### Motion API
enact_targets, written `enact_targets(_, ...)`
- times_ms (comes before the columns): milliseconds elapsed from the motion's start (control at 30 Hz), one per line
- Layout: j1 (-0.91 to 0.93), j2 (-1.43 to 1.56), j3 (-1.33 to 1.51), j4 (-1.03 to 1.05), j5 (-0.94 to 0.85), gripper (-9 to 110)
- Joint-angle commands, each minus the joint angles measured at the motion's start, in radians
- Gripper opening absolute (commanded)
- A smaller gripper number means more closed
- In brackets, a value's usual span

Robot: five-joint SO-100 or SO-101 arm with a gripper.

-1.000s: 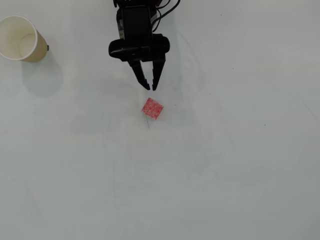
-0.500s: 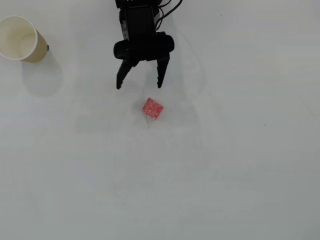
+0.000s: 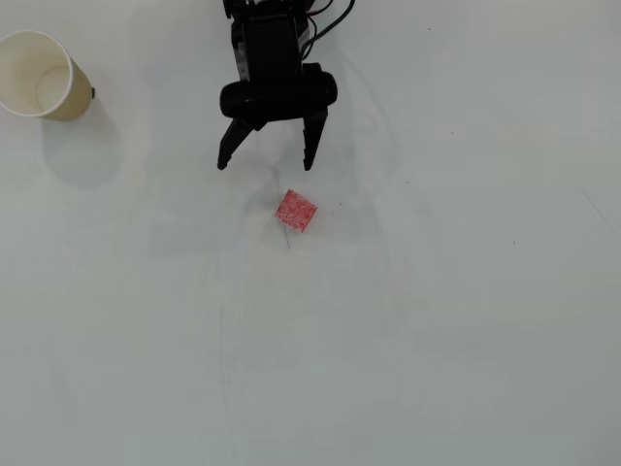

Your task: Pick up the cube and drop it in the cup.

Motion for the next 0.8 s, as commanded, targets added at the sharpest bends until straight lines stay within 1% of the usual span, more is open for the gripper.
enact_targets(0, -0.026, -0.130, -0.075, -0.084, -0.003, 45)
enact_targets(300, -0.069, -0.469, -0.270, -0.192, -0.002, 45)
enact_targets(767, -0.075, -0.729, -0.440, -0.304, 0.003, 45)
